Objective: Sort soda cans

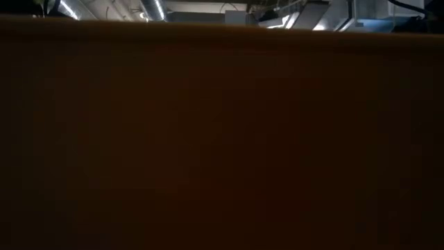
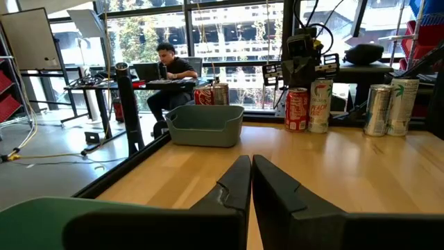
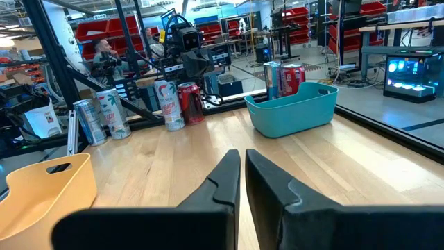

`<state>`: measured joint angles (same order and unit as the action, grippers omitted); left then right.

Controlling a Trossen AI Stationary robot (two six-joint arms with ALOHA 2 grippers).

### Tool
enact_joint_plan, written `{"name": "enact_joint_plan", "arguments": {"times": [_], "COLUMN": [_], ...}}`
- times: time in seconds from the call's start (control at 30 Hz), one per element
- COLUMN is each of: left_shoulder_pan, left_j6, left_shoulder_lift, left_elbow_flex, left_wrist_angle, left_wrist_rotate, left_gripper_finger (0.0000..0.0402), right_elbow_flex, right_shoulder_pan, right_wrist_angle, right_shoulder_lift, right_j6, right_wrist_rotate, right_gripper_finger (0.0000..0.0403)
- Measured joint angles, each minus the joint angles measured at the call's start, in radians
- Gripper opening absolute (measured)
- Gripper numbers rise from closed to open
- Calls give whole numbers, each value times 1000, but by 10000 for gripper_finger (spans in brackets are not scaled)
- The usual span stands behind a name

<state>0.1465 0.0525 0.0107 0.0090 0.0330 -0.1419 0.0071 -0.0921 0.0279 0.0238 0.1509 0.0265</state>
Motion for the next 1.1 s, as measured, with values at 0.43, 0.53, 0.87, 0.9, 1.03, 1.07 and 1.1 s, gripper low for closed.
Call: {"name": "enact_joint_plan", "arguments": {"times": [0.43, 0.53, 0.87, 0.9, 1.03, 1.07, 1.1], "left_shoulder_pan": [0, 0, 0, 0, 0, 0, 0], "left_j6": [13, 25, -50, -47, -28, -26, -27], "left_shoulder_lift": [0, 0, 0, 0, 0, 0, 0], "left_elbow_flex": [0, 0, 0, 0, 0, 0, 0], "left_wrist_angle": [0, 1, 2, 2, 4, 6, 11], "left_wrist_rotate": [0, 0, 0, 0, 0, 0, 0], "left_gripper_finger": [8, 8, 8, 8, 8, 8, 8], "right_elbow_flex": [1, 5, 8, 8, 9, 9, 9], "right_shoulder_pan": [0, 0, 0, 0, 0, 0, 0], "right_wrist_angle": [11, 6, -1, -3, -3, -3, -3], "right_shoulder_lift": [0, 0, 0, 0, 0, 0, 0], "right_j6": [33, 80, 67, 54, 34, 34, 34], "right_wrist_rotate": [13, -29, -37, -37, -37, -37, -37], "right_gripper_finger": [26, 26, 26, 26, 26, 26, 26]}}
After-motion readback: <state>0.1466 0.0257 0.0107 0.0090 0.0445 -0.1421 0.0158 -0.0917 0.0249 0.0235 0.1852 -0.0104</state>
